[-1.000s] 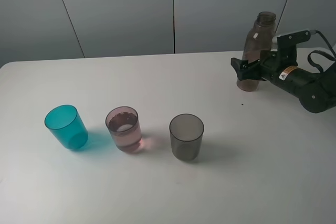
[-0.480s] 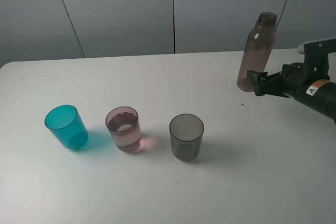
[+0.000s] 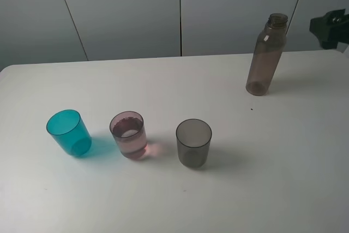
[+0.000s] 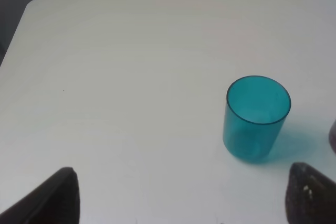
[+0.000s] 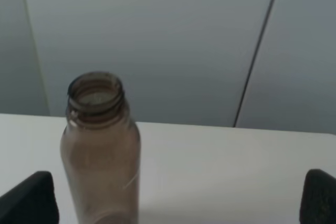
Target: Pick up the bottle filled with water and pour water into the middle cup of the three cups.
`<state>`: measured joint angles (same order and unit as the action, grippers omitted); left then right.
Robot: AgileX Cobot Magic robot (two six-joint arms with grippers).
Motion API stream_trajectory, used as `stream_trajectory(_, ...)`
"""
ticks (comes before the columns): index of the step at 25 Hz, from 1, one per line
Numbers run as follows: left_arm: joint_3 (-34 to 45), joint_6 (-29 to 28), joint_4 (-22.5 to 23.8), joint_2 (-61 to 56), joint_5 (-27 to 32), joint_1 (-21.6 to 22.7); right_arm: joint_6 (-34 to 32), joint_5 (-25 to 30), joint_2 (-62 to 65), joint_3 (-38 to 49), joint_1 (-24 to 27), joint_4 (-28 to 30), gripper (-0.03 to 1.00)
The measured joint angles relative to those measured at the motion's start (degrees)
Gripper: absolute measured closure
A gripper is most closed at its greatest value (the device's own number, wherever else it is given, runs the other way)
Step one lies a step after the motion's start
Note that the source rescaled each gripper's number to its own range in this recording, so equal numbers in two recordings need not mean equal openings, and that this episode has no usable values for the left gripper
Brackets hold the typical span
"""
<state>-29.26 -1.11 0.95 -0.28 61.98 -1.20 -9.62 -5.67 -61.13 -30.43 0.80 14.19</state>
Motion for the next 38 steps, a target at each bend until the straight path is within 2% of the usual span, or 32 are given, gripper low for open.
stream_trajectory(6,0.0,0.0,0.0,0.0,0.0,0.0,0.46,23.88,17.64,-8.84,0.0,-0.37,-0.03)
stream_trajectory(11,0.0,0.0,0.0,0.0,0.0,0.0,5.23,43.28,30.58,-10.81,0.0,-5.09,-0.03)
stream_trajectory(16,0.0,0.0,0.0,0.0,0.0,0.0,10.81,57.21,41.95,-10.89,0.0,-10.66,-0.03)
stream_trajectory(21,0.0,0.0,0.0,0.0,0.0,0.0,11.75,70.3,51.15,-10.89,0.0,-13.0,-0.03)
stream_trajectory(24,0.0,0.0,0.0,0.0,0.0,0.0,11.8,73.85,55.82,-10.89,0.0,-15.1,-0.03)
stream_trajectory(28,0.0,0.0,0.0,0.0,0.0,0.0,11.8,75.38,60.51,-10.09,0.0,-15.4,-0.03)
stream_trajectory(34,0.0,0.0,0.0,0.0,0.0,0.0,11.18,75.53,60.97,-7.39,0.0,-15.64,-0.03)
stream_trajectory(38,0.0,0.0,0.0,0.0,0.0,0.0,10.97,75.64,60.97,-3.46,0.0,-18.34,-0.03)
